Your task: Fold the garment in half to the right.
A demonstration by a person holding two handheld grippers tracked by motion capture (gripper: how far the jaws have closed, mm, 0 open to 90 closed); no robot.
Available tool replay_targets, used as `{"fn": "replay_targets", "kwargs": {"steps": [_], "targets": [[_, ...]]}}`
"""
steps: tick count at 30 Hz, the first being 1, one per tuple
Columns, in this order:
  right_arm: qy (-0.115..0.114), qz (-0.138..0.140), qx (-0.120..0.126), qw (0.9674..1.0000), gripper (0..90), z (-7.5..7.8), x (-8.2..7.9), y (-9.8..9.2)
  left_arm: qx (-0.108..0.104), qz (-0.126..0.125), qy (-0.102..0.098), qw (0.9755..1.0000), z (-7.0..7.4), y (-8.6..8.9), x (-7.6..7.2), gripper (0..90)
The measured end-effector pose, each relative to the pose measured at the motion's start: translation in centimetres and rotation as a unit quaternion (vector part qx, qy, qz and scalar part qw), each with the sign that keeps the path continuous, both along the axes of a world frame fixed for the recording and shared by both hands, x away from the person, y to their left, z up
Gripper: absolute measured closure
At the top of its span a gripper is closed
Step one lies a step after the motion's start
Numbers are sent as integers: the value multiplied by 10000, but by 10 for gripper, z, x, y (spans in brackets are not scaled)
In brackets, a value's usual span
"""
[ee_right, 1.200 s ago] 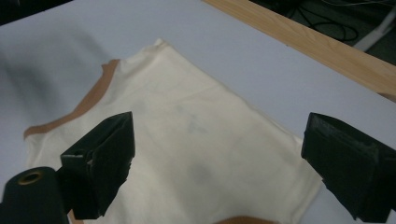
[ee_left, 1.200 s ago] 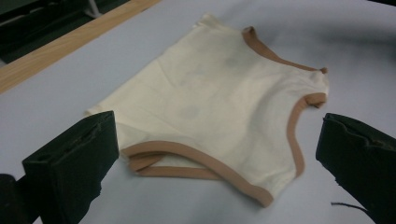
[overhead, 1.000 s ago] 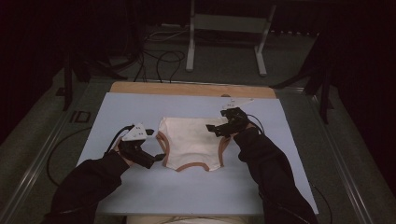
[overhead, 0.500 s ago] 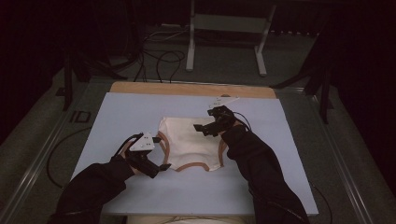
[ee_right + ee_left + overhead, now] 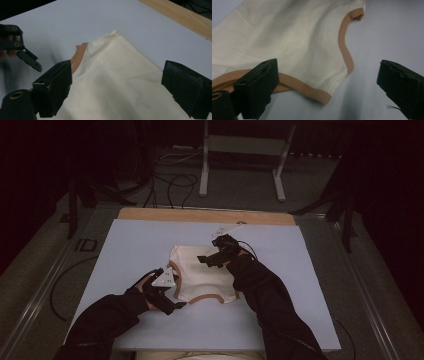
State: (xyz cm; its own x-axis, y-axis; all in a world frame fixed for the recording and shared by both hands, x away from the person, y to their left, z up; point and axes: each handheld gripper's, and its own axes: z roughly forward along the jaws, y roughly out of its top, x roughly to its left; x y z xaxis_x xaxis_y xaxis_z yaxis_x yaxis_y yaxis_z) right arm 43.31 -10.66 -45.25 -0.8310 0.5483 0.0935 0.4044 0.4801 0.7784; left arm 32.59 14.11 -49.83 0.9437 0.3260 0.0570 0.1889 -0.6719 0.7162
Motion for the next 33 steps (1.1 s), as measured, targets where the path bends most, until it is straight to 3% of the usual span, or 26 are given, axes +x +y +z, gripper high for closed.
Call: {"fn": "replay_targets", "kwargs": {"steps": [6,9,14,15,21,23,27,33], "targets": [[69,49,-32,10000,97,-6,2,7,269,19,52,9996,-9,-6,4,106],[84,64,-55,9999,97,-7,3,9,278,-11,63,9996,-9,-7,5,141],[118,96,-77,9999,97,-10,3,15,389,-180,78,9991,-14,-11,8,172],[137,118,-113,9998,97,-11,4,17,453,-238,-14,9987,-16,-12,9,186],[169,148,-127,9997,97,-14,6,22,416,-342,-55,9985,-20,-10,12,257],[179,156,-144,9996,97,-15,6,23,375,-291,-16,9989,-20,-11,13,305],[215,156,-150,9995,97,-16,7,26,480,-218,-164,9985,-18,-16,12,416],[226,192,-155,9994,97,-17,8,29,453,-36,-234,9987,-19,-18,20,518]]}}
